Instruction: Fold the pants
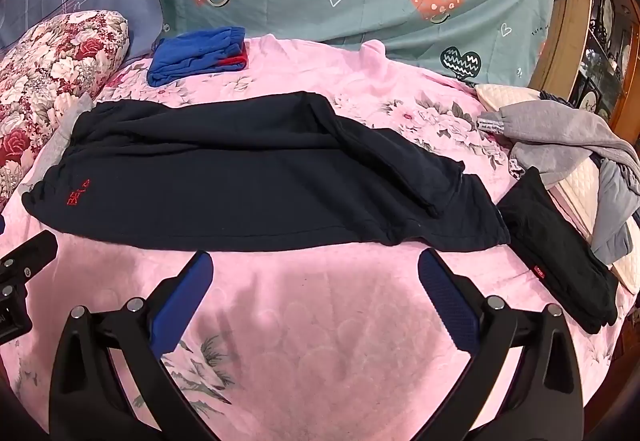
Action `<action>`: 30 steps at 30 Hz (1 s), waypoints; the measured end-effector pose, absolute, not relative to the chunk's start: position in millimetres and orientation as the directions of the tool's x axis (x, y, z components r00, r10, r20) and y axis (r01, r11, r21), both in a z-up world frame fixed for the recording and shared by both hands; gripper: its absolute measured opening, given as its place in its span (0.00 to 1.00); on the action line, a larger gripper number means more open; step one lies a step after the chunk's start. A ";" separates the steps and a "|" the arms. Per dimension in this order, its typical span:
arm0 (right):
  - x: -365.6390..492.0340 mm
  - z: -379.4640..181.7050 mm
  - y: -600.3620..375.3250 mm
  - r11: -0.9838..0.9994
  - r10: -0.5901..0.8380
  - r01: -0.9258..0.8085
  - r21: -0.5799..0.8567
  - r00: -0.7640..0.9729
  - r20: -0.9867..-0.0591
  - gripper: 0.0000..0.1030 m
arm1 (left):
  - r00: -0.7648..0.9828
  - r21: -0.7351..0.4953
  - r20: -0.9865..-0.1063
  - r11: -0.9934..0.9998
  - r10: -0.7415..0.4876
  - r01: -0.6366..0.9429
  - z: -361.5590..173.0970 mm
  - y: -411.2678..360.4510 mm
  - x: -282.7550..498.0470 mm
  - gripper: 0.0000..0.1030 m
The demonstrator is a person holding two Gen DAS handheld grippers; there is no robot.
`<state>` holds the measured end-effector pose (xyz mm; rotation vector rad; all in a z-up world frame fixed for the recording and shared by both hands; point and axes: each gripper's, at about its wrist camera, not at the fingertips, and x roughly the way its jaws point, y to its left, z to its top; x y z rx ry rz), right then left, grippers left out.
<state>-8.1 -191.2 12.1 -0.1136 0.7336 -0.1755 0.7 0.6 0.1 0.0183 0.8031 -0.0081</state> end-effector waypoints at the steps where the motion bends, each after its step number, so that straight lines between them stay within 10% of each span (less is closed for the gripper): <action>1: -7.7 11.8 -191.3 0.979 -0.201 0.121 -0.166 0.728 -0.655 0.99 | 0.693 0.011 -0.721 1.000 -0.002 0.015 0.2 0.9 1.2 0.98; 30: -5.3 11.6 -191.1 0.978 -0.203 0.123 -0.166 0.725 -0.658 0.99 | 0.698 0.005 -0.716 1.000 -0.013 0.024 -0.2 0.1 3.2 0.98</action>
